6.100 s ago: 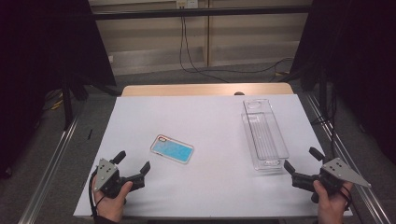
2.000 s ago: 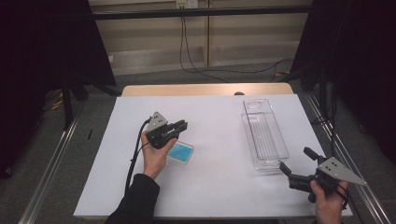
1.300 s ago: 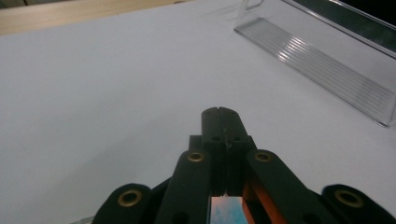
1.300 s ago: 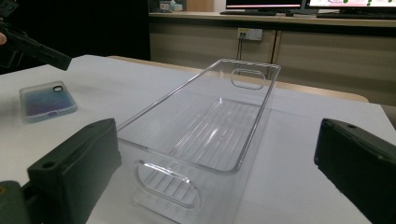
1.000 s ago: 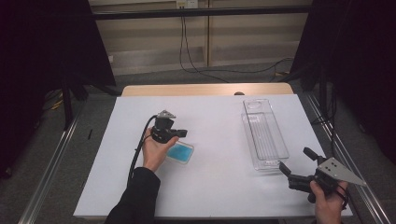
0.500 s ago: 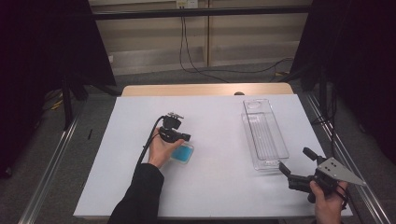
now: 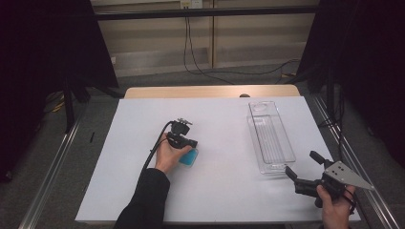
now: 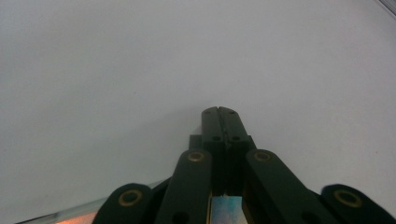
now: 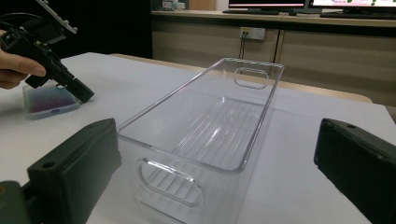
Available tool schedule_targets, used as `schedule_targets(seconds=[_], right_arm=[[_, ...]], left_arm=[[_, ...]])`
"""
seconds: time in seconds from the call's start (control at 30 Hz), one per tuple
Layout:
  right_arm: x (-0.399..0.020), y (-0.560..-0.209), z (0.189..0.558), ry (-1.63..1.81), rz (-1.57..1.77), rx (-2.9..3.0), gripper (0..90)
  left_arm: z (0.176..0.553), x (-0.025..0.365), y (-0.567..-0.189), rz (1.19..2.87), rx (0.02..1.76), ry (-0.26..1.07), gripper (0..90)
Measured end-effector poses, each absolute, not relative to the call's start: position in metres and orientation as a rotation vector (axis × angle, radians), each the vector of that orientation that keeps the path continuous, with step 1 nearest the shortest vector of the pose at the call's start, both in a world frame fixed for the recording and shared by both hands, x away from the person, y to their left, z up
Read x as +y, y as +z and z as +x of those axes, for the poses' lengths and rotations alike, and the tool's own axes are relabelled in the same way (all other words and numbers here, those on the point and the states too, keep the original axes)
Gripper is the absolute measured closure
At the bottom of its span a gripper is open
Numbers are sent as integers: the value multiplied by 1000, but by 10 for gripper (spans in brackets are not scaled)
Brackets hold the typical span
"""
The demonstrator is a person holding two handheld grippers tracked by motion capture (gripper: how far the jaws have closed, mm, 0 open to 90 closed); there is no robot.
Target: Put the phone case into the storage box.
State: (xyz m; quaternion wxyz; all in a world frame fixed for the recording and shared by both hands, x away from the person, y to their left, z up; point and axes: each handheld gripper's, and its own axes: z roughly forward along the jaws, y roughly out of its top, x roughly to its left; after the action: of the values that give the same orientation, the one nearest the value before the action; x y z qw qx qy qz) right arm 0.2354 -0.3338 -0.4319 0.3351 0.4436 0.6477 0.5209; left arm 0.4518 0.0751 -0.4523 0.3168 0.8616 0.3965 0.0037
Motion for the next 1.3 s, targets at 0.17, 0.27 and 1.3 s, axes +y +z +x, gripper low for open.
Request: schedule_targets(seconds=[0.17,0.27,1.3], right_arm=[[-334,-432,235,1360,1158,1692,0],[-334,-432,235,1361,1158,1693,0],[-334,-432,233,1371,1163,1687,0]], left_arm=[[450,76,-453,2270,1030,12,900],[448,78,-453,2269,1024,8,900],[428,90,-455,2253,973,-1,900]])
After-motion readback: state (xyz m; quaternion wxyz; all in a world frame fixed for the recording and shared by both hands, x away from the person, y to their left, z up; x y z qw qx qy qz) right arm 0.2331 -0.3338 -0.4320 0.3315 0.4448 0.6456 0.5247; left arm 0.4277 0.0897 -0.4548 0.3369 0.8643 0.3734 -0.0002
